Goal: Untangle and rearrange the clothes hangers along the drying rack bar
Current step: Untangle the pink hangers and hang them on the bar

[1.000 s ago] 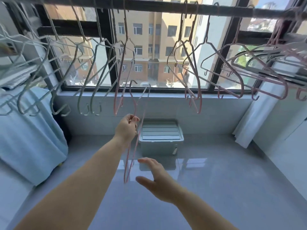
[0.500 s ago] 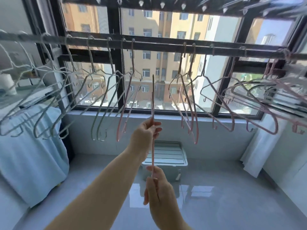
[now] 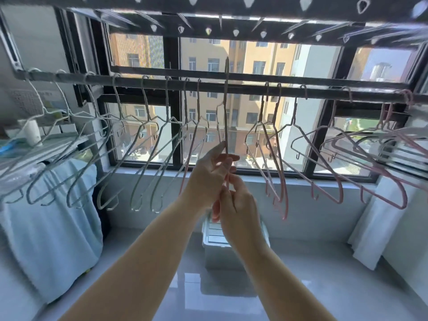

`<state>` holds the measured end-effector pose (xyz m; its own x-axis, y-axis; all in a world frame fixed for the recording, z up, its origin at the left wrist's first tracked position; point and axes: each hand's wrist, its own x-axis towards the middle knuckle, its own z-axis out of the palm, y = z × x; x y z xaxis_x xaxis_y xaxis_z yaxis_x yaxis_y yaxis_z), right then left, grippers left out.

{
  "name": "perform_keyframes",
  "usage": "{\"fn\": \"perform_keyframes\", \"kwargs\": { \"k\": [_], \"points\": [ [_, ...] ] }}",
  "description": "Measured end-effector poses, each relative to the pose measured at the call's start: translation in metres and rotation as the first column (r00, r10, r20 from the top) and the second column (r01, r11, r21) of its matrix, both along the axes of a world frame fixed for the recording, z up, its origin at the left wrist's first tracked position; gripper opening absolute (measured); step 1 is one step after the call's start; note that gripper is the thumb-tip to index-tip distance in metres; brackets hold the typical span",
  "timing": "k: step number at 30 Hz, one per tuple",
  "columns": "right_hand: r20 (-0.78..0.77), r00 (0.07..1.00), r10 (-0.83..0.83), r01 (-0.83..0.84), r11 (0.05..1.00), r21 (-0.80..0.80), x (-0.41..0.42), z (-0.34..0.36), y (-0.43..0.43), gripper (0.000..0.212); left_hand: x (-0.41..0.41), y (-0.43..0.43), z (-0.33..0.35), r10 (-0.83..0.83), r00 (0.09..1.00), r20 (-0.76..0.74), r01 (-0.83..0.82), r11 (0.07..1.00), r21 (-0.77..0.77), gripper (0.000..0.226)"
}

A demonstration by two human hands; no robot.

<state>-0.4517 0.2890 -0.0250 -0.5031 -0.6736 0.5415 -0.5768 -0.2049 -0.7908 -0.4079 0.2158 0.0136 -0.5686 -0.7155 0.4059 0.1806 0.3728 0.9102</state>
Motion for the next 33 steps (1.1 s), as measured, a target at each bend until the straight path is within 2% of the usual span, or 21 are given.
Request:
{"fn": "perform_keyframes", "kwargs": {
  "k": [4, 8, 10, 12, 13, 14, 15, 17, 18, 19, 20, 23, 25, 28, 33],
  "points": [
    [0.055, 0.998, 0.024, -0.024, 1.0, 0.001, -0.007, 0.012, -0.016, 0.022, -0.007, -0.008, 0.01, -0.015, 1.0, -0.003, 0.015, 0.998, 0.068, 0.036],
    [0.069, 0.998, 0.01, -0.016, 0.997, 0.077, -0.007, 0.011, -0.014, 0.022, -0.012, -0.013, 0.004, 0.01, 1.0, 0.0, -0.01, 0.993, 0.116, 0.036],
    [0.021, 0.999, 0.027, -0.03, 0.98, 0.196, -0.004, 0.013, -0.008, 0.024, -0.013, -0.013, -0.004, 0.019, 1.0, 0.014, -0.021, 0.987, 0.157, 0.036],
    [-0.145, 0.988, 0.043, 0.019, 0.915, 0.402, -0.005, 0.018, 0.005, 0.028, -0.012, -0.011, -0.01, 0.026, 0.999, 0.044, -0.033, 0.986, 0.163, 0.037],
    [-0.245, 0.969, 0.023, 0.101, 0.872, 0.479, -0.006, 0.023, 0.013, 0.032, -0.012, -0.009, -0.013, 0.055, 0.995, 0.086, -0.066, 0.99, 0.129, 0.04],
    [-0.331, 0.943, -0.03, 0.196, 0.855, 0.48, -0.008, 0.031, 0.023, 0.036, -0.012, -0.005, -0.016, 0.123, 0.983, 0.137, -0.132, 0.99, 0.055, 0.045],
    [-0.395, 0.912, -0.112, 0.283, 0.869, 0.406, -0.01, 0.042, 0.033, 0.037, -0.012, 0.001, -0.018, 0.225, 0.962, 0.153, -0.219, 0.974, -0.055, 0.052],
    [-0.45, 0.847, -0.283, 0.408, 0.889, 0.209, -0.018, 0.061, 0.046, 0.035, -0.011, 0.019, -0.019, 0.354, 0.935, -0.019, -0.344, 0.895, -0.284, 0.062],
    [-0.461, 0.818, -0.342, 0.457, 0.875, 0.161, -0.027, 0.068, 0.048, 0.035, -0.013, 0.028, -0.019, 0.334, 0.936, -0.106, -0.35, 0.866, -0.358, 0.062],
    [-0.463, 0.804, -0.373, 0.497, 0.849, 0.178, -0.037, 0.073, 0.048, 0.035, -0.017, 0.035, -0.02, 0.273, 0.953, -0.128, -0.302, 0.868, -0.394, 0.061],
    [-0.448, 0.813, -0.373, 0.513, 0.823, 0.245, -0.045, 0.076, 0.046, 0.036, -0.021, 0.042, -0.021, 0.195, 0.977, -0.09, -0.214, 0.895, -0.391, 0.06],
    [-0.327, 0.893, -0.31, 0.432, 0.793, 0.429, -0.06, 0.072, 0.034, 0.035, -0.036, 0.053, -0.032, 0.003, 0.991, 0.133, 0.033, 0.963, -0.268, 0.059],
    [-0.252, 0.93, -0.269, 0.36, 0.805, 0.47, -0.064, 0.063, 0.024, 0.034, -0.041, 0.055, -0.041, 0.013, 0.981, 0.195, 0.041, 0.962, -0.271, 0.057],
    [-0.198, 0.95, -0.241, 0.309, 0.813, 0.493, -0.066, 0.054, 0.011, 0.032, -0.042, 0.051, -0.053, 0.033, 0.988, 0.154, 0.011, 0.96, -0.279, 0.049],
    [-0.132, 0.943, -0.305, 0.332, 0.878, 0.346, -0.062, 0.057, -0.016, 0.031, -0.041, 0.033, -0.055, 0.048, 0.998, 0.042, -0.035, 0.963, -0.267, 0.052]
  ]
}}
